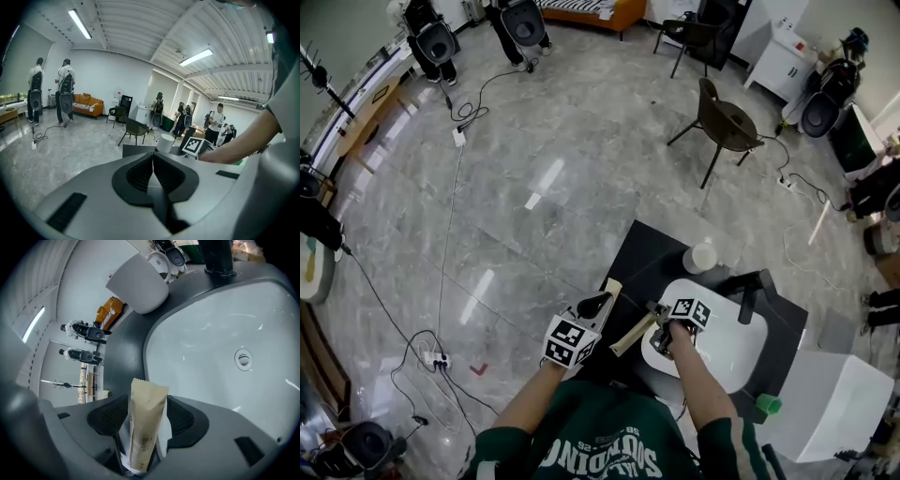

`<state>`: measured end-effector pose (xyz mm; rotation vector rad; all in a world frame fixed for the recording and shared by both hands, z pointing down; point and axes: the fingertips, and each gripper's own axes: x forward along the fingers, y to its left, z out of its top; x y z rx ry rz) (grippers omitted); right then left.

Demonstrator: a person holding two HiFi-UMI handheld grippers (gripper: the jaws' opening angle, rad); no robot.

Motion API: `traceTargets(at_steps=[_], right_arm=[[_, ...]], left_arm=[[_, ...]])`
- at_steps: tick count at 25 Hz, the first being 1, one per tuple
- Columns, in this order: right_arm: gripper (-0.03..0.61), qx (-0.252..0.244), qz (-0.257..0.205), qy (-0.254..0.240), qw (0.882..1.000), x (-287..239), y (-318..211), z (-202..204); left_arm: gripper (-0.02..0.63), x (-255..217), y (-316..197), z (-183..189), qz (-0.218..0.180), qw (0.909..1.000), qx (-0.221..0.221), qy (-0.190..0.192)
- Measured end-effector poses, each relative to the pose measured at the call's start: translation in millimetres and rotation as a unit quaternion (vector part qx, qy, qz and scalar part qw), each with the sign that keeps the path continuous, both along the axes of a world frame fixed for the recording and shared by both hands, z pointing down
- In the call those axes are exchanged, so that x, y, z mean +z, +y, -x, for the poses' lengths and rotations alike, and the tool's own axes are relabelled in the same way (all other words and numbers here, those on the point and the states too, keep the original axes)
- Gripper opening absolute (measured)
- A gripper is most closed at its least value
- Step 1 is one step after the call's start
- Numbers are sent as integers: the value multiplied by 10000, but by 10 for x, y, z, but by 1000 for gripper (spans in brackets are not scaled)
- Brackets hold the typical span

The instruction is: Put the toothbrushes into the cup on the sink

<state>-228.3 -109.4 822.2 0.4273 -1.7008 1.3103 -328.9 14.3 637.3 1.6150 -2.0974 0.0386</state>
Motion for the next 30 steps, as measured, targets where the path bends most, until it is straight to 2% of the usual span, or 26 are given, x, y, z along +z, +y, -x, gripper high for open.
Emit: traceTargets(at_steps=[3, 4, 5, 20, 26, 30], right_arm=[[268, -117, 7, -57, 9999, -51, 9, 2], [227, -178, 0, -58, 9998, -68, 7, -3], [218, -230, -8, -66, 9997, -84, 3, -6], [199, -689, -176, -609, 9956, -397, 44, -21], [179, -854, -469, -975, 9905, -634, 26, 27], [170, -1016, -717, -1367, 9828, -827, 24, 101]], left_arm=[[12, -10, -28, -21, -1, 10000, 55, 10], [12, -17, -43, -30, -6, 10000, 70, 10], [12, -24, -59, -39, -10, 10000, 83, 8], [12, -154, -216, -104, -107, 9994, 294, -120], [12, -237, -308, -118, -145, 9989, 403, -175], [12, -294, -378, -115, -189, 9985, 460, -217]])
